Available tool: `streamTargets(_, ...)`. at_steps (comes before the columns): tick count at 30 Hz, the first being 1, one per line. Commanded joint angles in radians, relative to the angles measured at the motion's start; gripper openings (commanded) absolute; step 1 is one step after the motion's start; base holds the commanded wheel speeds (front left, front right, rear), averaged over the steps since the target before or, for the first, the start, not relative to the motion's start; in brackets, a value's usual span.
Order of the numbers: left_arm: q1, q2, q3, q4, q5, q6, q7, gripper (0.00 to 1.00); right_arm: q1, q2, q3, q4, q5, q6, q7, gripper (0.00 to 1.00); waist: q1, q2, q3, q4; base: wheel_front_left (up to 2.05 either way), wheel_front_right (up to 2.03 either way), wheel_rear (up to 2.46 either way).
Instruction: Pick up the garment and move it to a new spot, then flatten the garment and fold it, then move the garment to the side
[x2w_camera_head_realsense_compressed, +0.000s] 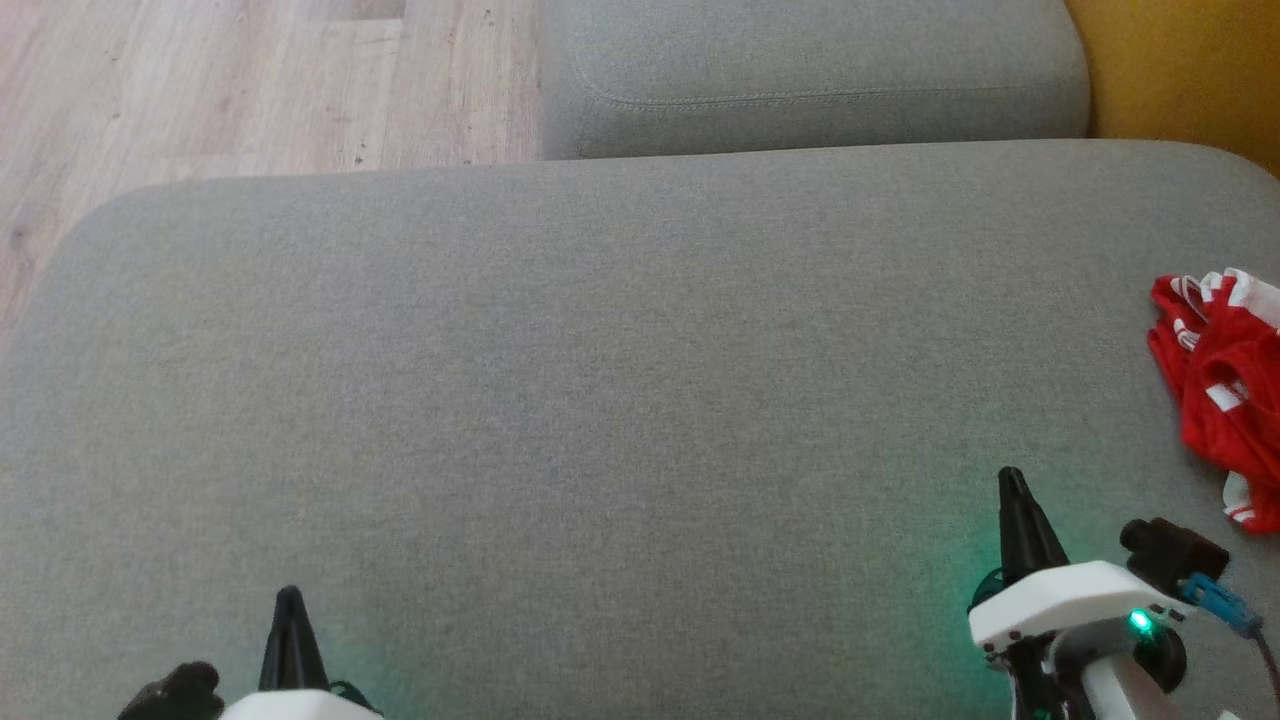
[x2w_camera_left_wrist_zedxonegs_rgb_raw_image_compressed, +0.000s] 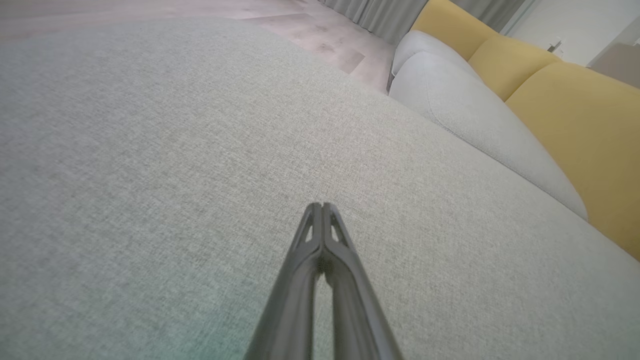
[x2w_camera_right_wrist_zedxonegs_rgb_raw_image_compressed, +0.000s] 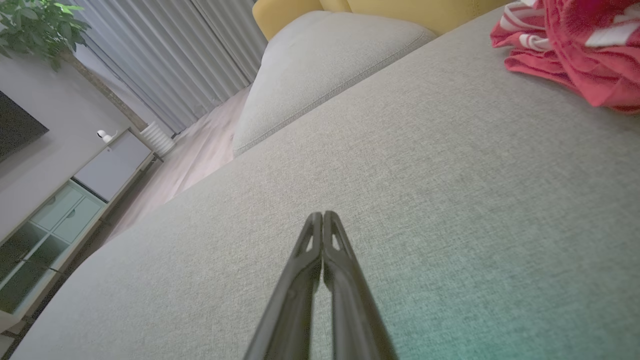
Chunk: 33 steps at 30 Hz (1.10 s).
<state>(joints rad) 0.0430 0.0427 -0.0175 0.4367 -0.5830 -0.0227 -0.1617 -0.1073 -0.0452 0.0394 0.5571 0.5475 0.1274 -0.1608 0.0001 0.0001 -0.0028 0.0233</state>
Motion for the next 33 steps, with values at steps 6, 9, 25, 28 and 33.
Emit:
streamTargets(6, -0.06, 0.003, 0.028, -0.046, -0.079, -0.011, 0.019, 0.0, -0.034, -0.003, -0.012, -0.055, 0.083, 0.001, 0.021, 0.0, -0.0001, -0.0001, 0.0, -0.001, 0.0, 0.0, 0.0)
streamTargets(9, -0.063, 0.003, 0.031, -0.051, -0.111, -0.014, 0.028, 0.0, -0.032, -0.003, -0.017, -0.064, 0.117, 0.001, 0.03, 0.0, -0.0001, -0.0001, 0.001, -0.002, 0.0, 0.0, 0.0)
streamTargets(25, -0.08, 0.004, 0.05, -0.078, -0.285, -0.032, 0.075, 0.0, -0.026, -0.003, -0.043, -0.111, 0.296, 0.001, 0.076, 0.0, -0.0001, -0.0001, 0.002, -0.006, 0.0, 0.0, 0.0)
streamTargets(28, -0.083, 0.004, 0.054, -0.083, -0.317, -0.035, 0.083, 0.0, -0.025, -0.003, -0.047, -0.12, 0.329, 0.002, 0.085, 0.0, -0.0001, -0.0001, 0.002, -0.007, 0.0, 0.0, 0.0)
streamTargets(33, -0.088, 0.005, 0.06, -0.091, -0.372, -0.041, 0.098, 0.0, -0.023, -0.003, -0.056, -0.135, 0.385, 0.002, 0.099, 0.0, -0.0001, -0.0001, 0.002, -0.008, 0.0, 0.0, 0.0)
